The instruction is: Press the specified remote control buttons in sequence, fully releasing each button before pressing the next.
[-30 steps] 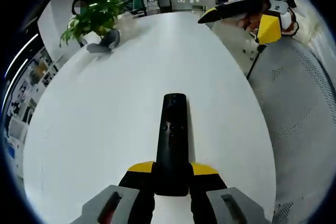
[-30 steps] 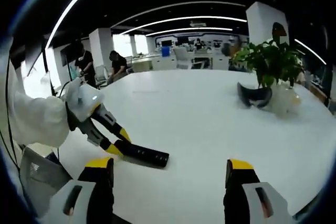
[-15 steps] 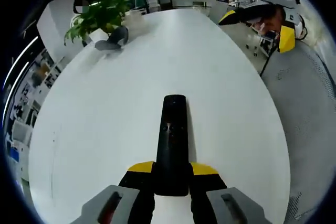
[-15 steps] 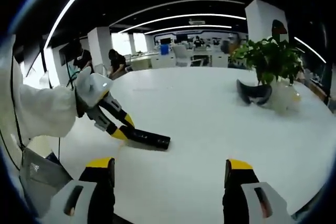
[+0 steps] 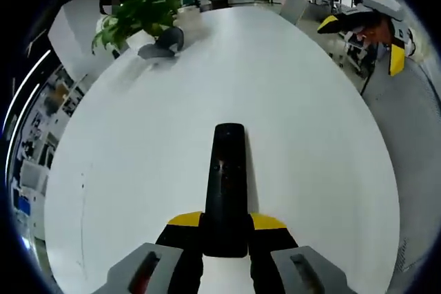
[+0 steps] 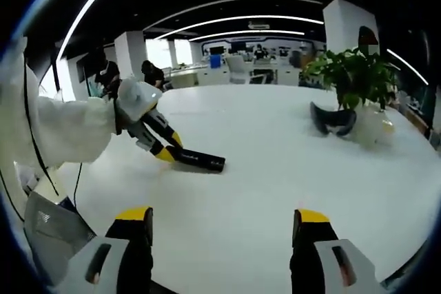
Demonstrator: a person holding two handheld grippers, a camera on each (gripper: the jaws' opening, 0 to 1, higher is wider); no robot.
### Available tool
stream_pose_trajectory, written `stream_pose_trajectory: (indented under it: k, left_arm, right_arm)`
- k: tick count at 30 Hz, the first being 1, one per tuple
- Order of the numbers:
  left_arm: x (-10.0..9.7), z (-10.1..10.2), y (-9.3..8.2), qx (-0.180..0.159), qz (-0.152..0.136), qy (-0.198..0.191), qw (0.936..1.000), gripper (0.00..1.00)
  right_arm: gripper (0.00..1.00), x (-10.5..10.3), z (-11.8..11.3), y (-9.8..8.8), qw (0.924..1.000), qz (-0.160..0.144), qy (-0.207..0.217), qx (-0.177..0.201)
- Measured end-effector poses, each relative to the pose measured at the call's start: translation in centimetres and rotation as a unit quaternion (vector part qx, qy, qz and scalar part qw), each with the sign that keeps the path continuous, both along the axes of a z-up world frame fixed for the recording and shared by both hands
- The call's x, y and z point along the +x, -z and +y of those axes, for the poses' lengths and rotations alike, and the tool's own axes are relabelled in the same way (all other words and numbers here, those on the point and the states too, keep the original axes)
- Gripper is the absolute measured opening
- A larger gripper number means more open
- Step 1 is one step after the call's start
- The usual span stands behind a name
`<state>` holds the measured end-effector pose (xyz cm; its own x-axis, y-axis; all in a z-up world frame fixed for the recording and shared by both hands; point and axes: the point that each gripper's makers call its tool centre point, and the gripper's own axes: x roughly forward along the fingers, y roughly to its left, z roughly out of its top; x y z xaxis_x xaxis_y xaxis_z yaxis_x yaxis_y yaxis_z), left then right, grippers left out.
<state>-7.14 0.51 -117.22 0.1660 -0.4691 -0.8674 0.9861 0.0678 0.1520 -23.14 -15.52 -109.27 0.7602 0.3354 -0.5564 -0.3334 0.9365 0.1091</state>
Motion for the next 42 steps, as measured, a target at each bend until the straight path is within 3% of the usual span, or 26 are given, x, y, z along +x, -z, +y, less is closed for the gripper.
stream_pose_trajectory:
  k: [20, 31, 38, 39, 42]
  left_arm:
    - [6.5, 0.8, 0.4, 0.019, -0.011, -0.011, 0.9997, 0.23]
    - [8.4, 0.9, 0.7, 0.032, -0.011, -0.022, 0.9992, 0.23]
    - [8.1, 1.1, 1.7, 0.038, -0.001, -0.027, 0.9989, 0.23]
    - [8.2, 0.8, 1.4, 0.026, -0.002, -0.03, 0.9992, 0.23]
    - [8.1, 1.1, 1.4, 0.033, 0.003, -0.031, 0.999, 0.23]
  right_arm:
    - [0.83, 0.2, -0.3, 0.2, 1.0, 0.004, 0.007, -0.006]
    - [0.83, 0.2, -0.7, 0.4, 0.9998, 0.008, 0.015, -0.006]
    - [0.83, 0.1, -0.5, 0.4, 0.9999, 0.009, 0.013, -0.006]
    - [0.82, 0.1, -0.6, 0.4, 0.9998, 0.009, 0.014, -0.007]
    - [0.82, 0.1, -0.5, 0.5, 0.9998, 0.011, 0.014, -0.007]
